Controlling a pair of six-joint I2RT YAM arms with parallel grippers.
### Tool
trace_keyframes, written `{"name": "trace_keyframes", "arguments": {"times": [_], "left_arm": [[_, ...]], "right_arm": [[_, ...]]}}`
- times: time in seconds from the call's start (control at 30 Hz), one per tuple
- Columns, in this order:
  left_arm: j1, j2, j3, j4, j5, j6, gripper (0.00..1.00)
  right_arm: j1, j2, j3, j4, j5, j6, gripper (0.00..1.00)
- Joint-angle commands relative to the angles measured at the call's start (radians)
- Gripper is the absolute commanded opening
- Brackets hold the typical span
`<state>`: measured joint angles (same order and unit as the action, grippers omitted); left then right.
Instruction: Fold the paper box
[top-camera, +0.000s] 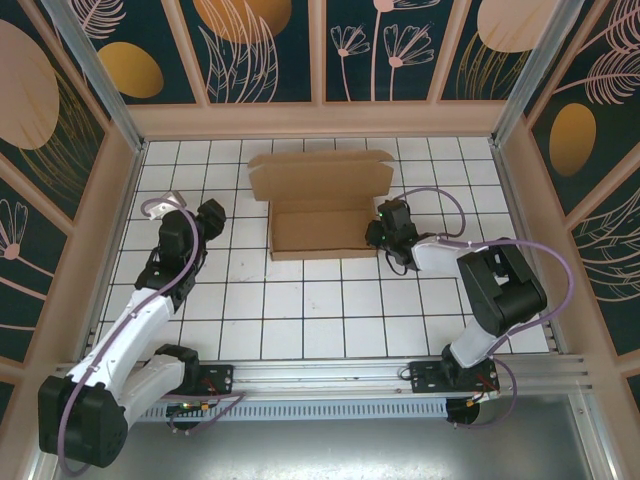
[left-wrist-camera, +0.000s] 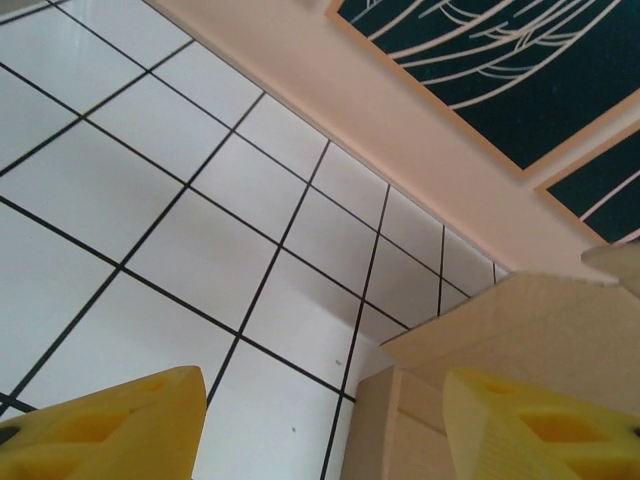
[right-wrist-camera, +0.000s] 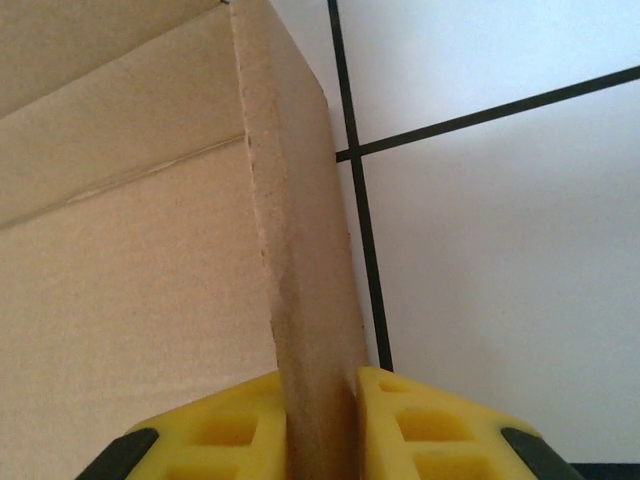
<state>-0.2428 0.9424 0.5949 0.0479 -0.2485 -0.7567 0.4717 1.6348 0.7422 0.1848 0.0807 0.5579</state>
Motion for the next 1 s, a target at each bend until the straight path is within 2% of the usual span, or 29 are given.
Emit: {"name": "trace_keyframes", "arguments": {"times": [0.0, 0.1, 0.27, 0.33, 0.4, 0.47, 0.53, 0.6, 0.73, 0.83, 0.9, 0.97], "left_arm": [[0.005, -0.012, 0.008, 0.042, -0.054, 0.02, 0.63], [0.004, 0.019, 0.019, 0.097, -0.022, 0.085, 0.62], [0.003, 0.067, 0.003, 0.229, 0.125, 0.213, 0.63], [0.003, 0.113, 0.026, 0.249, 0.199, 0.284, 0.65], [0.002, 0.166, 0.054, 0.278, 0.273, 0.369, 0.66], [0.003, 0.197, 0.029, 0.388, 0.298, 0.42, 0.66], [0.002, 0.235, -0.027, 0.577, 0.296, 0.481, 0.66], [0.009, 0.316, -0.019, 0.673, 0.266, 0.506, 0.67], [0.033, 0.509, 0.107, 0.761, 0.426, 0.632, 0.67], [0.046, 0.624, 0.191, 0.795, 0.644, 0.794, 0.65], [0.067, 0.7, 0.281, 0.732, 0.712, 0.825, 0.62], [0.095, 0.753, 0.314, 0.762, 0.758, 0.832, 0.6]], "right_arm": [[0.013, -0.025, -0.012, 0.058, 0.051, 0.084, 0.2], [0.013, -0.015, 0.011, 0.039, 0.038, 0.058, 0.26], [-0.003, -0.12, -0.004, 0.061, -0.02, -0.116, 0.51], [-0.014, -0.185, -0.019, 0.085, -0.026, -0.211, 0.57], [-0.042, -0.23, -0.022, 0.096, -0.059, -0.276, 0.56], [-0.077, -0.273, -0.041, 0.122, -0.081, -0.328, 0.51], [-0.102, -0.314, -0.096, 0.215, -0.122, -0.42, 0.49], [-0.124, -0.344, -0.148, 0.31, -0.153, -0.532, 0.5], [-0.18, -0.303, -0.107, 0.329, -0.256, -0.68, 0.5], [-0.188, -0.301, -0.151, 0.448, -0.253, -0.766, 0.52], [-0.205, -0.278, -0.157, 0.488, -0.269, -0.808, 0.53], [-0.227, -0.23, -0.125, 0.469, -0.289, -0.854, 0.56]]}}
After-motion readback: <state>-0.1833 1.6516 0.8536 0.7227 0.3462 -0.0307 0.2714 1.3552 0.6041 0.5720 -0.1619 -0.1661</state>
